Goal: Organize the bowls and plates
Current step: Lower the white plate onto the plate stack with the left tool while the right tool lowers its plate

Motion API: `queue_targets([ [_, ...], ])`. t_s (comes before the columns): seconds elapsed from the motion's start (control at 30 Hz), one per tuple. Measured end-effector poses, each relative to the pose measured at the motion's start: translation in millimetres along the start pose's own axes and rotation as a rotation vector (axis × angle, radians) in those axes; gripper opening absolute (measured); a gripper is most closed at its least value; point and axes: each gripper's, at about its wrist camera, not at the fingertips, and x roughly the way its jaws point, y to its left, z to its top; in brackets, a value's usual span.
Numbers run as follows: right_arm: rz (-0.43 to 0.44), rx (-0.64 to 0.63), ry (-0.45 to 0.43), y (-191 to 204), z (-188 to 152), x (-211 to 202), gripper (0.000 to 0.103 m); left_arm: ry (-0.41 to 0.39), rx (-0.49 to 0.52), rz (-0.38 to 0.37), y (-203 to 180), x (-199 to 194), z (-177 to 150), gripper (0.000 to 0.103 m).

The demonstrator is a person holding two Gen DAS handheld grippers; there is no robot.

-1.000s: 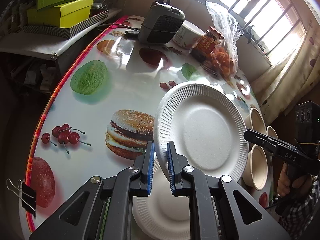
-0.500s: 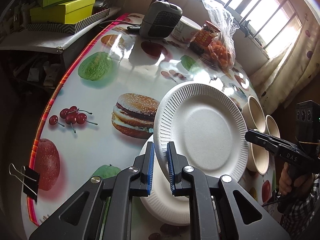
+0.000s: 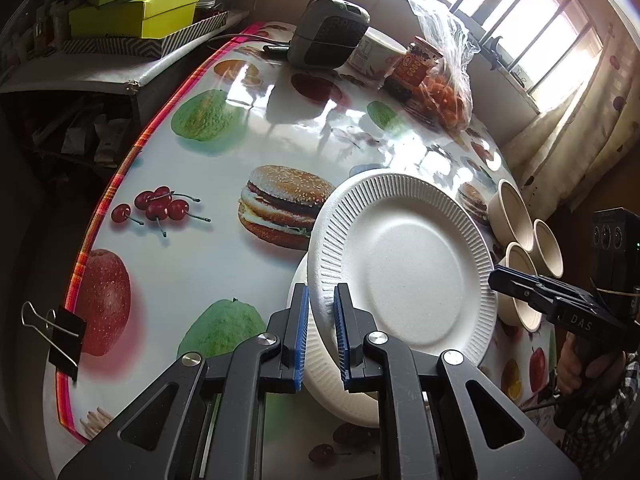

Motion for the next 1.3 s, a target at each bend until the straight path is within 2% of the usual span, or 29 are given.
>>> queue_targets([
  [0.47,-0.011,-0.003,0.026,1,-17,9,0.015,0.019,-0.004,0.006,4,5,-16,0.013],
  [1.3,-0.040,-0.015,0.034,2,-24,15,0.016,0.035,0.001,0.020,6,13,-24,0.013],
])
